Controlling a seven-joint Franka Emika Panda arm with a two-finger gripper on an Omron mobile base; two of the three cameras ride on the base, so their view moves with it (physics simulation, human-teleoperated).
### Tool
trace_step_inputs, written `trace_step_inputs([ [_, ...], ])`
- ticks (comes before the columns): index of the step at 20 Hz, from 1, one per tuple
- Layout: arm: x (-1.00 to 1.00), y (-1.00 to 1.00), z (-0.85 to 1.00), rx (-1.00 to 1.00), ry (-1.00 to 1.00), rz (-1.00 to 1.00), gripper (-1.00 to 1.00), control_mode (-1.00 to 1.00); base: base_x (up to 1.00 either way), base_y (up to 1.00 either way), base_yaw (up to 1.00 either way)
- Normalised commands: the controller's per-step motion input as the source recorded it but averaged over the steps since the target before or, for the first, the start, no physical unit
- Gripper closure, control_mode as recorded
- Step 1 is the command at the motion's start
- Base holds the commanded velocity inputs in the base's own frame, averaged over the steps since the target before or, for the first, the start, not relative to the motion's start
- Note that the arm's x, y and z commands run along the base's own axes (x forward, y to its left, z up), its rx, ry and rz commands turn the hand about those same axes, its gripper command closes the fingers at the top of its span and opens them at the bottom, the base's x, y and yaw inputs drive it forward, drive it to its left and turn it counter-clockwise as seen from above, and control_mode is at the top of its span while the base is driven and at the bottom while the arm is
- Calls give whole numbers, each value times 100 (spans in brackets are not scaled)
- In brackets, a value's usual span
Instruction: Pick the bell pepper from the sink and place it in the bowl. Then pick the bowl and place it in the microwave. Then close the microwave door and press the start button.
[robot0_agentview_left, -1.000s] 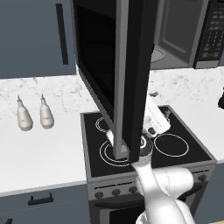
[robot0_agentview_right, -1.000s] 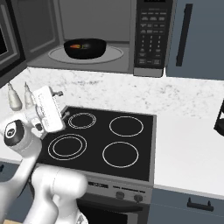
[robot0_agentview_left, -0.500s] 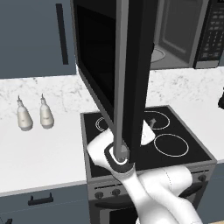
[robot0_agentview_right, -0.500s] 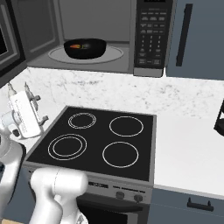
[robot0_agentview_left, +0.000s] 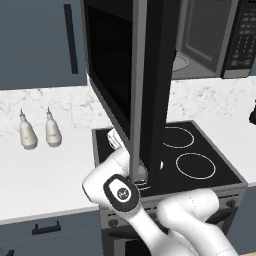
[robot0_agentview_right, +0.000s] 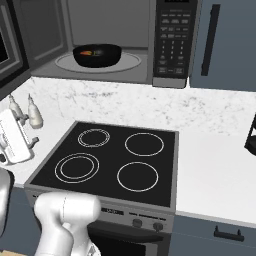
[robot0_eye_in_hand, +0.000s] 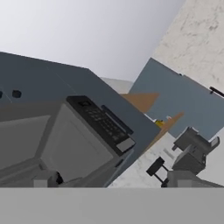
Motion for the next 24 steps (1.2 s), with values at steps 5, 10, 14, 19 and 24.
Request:
trace_step_inputs([
  [5,0,44,-8,0,-5,0,-100,-100,0,0,0],
  [10,-1,55,0,0,-2,0,-100,-100,0,0,0],
  [14,-12,53,0,0,-5,0,-100,-100,0,0,0],
  [19,-52,42,19,0,-16,0,-100,-100,0,0,0],
  [24,-72,26,40,0,-27,0,-100,-100,0,0,0],
])
